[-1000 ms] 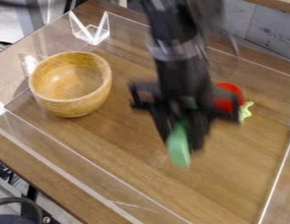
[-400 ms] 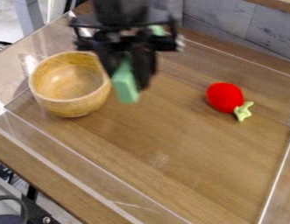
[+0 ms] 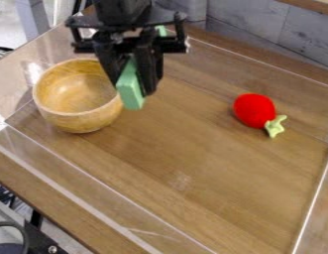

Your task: Put the green stick in the brown bowl

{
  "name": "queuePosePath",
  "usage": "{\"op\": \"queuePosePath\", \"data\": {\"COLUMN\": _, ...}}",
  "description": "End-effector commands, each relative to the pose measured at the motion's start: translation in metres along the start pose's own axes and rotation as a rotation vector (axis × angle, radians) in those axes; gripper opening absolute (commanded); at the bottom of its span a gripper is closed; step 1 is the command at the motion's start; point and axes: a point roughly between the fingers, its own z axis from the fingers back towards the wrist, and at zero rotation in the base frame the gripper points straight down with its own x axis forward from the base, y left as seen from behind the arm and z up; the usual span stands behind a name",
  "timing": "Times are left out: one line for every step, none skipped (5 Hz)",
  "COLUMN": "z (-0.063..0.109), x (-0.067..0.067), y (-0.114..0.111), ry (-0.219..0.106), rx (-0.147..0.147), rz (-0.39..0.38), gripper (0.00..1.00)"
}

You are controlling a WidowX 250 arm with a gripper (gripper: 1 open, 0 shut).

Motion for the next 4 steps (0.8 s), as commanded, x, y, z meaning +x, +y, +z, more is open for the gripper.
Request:
{"op": "queuePosePath", "data": {"z": 0.0088, "x": 0.0117, "y": 0.0015, "ry": -0.045, "rx": 0.005, "rz": 0.009, "gripper": 0.00}}
{"op": "queuePosePath", "data": {"z": 0.0066, "x": 0.0147, "y": 0.0009, "ry": -0.048, "rx": 0.011, "rz": 0.028, "gripper": 0.00}}
{"op": "queuePosePath", "data": {"z": 0.0037, "x": 0.0170, "y": -0.0017, "ry": -0.052, "rx": 0.017, "rz": 0.046, "gripper": 0.00}}
{"op": "queuePosePath", "data": {"z": 0.0005, "x": 0.0196, "y": -0.0046, "ry": -0.057, "rx": 0.024, "rz": 0.066, "gripper": 0.00}}
